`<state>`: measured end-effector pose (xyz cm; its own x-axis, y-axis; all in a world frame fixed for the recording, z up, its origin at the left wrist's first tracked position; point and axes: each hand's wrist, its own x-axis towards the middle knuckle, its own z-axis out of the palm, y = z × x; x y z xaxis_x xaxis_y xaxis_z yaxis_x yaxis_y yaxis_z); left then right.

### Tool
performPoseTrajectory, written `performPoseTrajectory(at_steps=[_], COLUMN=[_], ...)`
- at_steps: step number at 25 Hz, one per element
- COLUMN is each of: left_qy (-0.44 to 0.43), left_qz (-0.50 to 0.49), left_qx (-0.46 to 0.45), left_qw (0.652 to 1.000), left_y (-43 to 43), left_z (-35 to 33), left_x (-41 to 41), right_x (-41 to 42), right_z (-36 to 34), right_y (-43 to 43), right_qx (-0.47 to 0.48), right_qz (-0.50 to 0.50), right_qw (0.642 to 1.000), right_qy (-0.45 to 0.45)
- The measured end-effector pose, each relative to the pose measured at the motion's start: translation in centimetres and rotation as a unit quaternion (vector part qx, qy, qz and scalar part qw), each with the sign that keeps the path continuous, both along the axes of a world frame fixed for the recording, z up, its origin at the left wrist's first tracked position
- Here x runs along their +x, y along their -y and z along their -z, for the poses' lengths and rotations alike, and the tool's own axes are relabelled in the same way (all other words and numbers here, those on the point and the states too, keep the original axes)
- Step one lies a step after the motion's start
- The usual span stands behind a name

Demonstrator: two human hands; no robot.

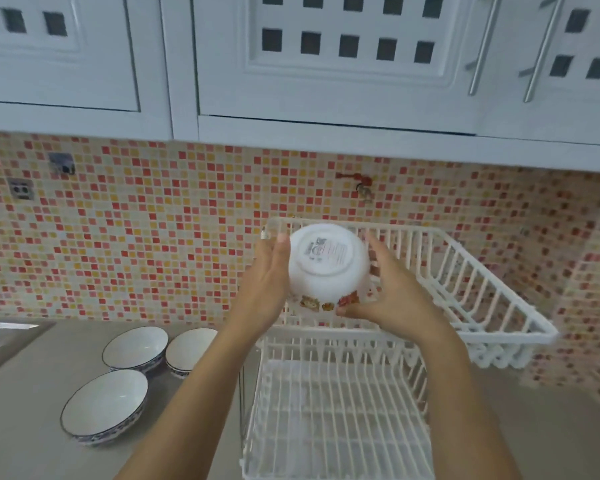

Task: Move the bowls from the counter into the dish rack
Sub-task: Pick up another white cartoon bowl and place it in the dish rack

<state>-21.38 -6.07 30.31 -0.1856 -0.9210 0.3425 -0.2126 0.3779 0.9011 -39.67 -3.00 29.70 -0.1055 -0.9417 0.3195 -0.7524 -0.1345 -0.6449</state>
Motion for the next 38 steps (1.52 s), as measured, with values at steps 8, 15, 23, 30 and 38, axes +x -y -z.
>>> performPoseTrajectory(at_steps=[8, 15, 23, 30, 38], left_qy=[0.084, 0.117, -0.014, 0.055, 0.157], left_qz=[-0.004, -0.002, -0.050, -0.093, -0.175], left_qx=[0.019, 0.029, -0.069, -0.038, 0.050], left_qw=[0.996, 0.993, 0.996, 0.993, 0.971], left_y=[1.1, 1.2, -1.3, -1.8, -0.4], left_z=[0.5, 0.9, 0.2, 2.9, 10.8], left_x=[-1.2, -1.5, 1.8, 12.7, 25.9], right_x=[-0.2, -0.2, 3.1, 14.6, 28.3], right_z=[0.5, 0.4, -0.5, 0.6, 7.3], right_y=[1.1, 0.5, -1.6, -1.2, 2.6], right_qx=[0.046, 0.048, -0.056, -0.125, -0.098], right_qz=[-0.015, -0.030, 0.032, -0.026, -0.074], right_qw=[0.998, 0.998, 0.998, 0.992, 0.991], right_qy=[-0.038, -0.023, -0.026, 0.017, -0.044])
